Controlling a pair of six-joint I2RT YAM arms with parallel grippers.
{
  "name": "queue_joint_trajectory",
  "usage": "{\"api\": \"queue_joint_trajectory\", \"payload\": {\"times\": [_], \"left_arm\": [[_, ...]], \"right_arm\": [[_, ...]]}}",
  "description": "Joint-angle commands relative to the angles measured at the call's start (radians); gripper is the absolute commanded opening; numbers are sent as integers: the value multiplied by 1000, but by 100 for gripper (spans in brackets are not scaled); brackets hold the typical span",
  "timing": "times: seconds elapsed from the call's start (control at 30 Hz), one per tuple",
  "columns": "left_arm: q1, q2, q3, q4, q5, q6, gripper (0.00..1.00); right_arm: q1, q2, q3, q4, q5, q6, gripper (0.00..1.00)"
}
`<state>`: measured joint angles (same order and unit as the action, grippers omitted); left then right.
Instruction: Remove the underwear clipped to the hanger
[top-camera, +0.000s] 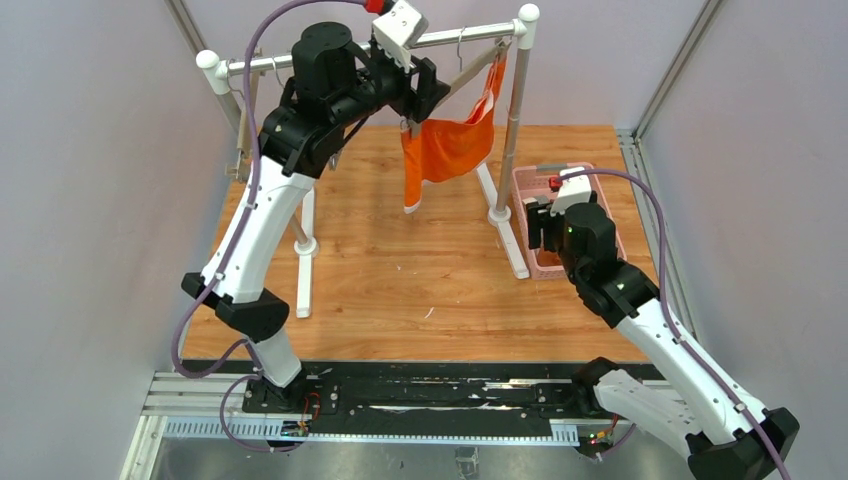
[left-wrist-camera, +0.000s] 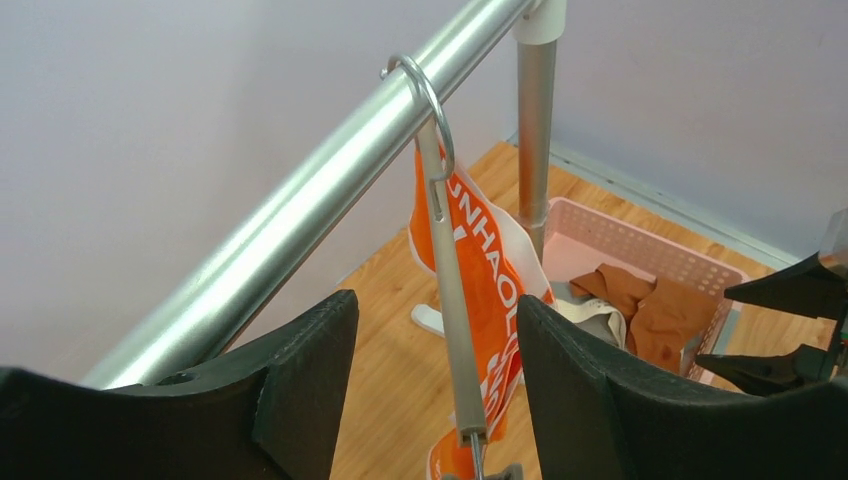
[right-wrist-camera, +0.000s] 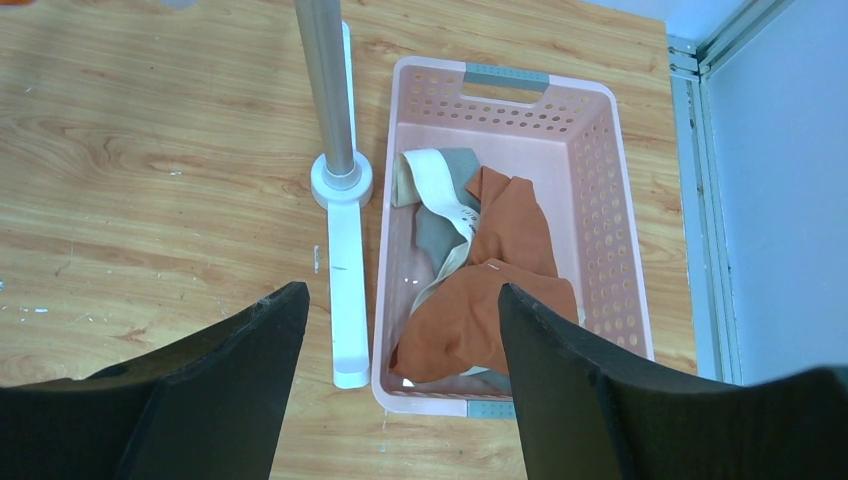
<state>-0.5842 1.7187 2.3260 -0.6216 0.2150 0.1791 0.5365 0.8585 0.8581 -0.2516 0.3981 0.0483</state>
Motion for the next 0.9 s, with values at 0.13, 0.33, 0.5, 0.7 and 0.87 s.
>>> {"api": "queue_joint_trajectory", "payload": {"times": [0.13,0.33,0.5,0.7,0.87], "left_arm": [[-5,45,-15,23,-11,39,68],[-5,61,-26,23,-21,53,68],[-5,84,-22,25,-22,56,58],[-5,105,-20,24,-21,57,34],[-5,116,-10,27,-16,51,19]], "right_arm": [[29,-9,-11,19,35,-27,72],[33,-6,-18,20,41,-29,72],[38,-6,-23,25,41,-28,72],[46,-11,-27,30,41,-31,72],[51,-21,-33,38,70,-34,71]]}}
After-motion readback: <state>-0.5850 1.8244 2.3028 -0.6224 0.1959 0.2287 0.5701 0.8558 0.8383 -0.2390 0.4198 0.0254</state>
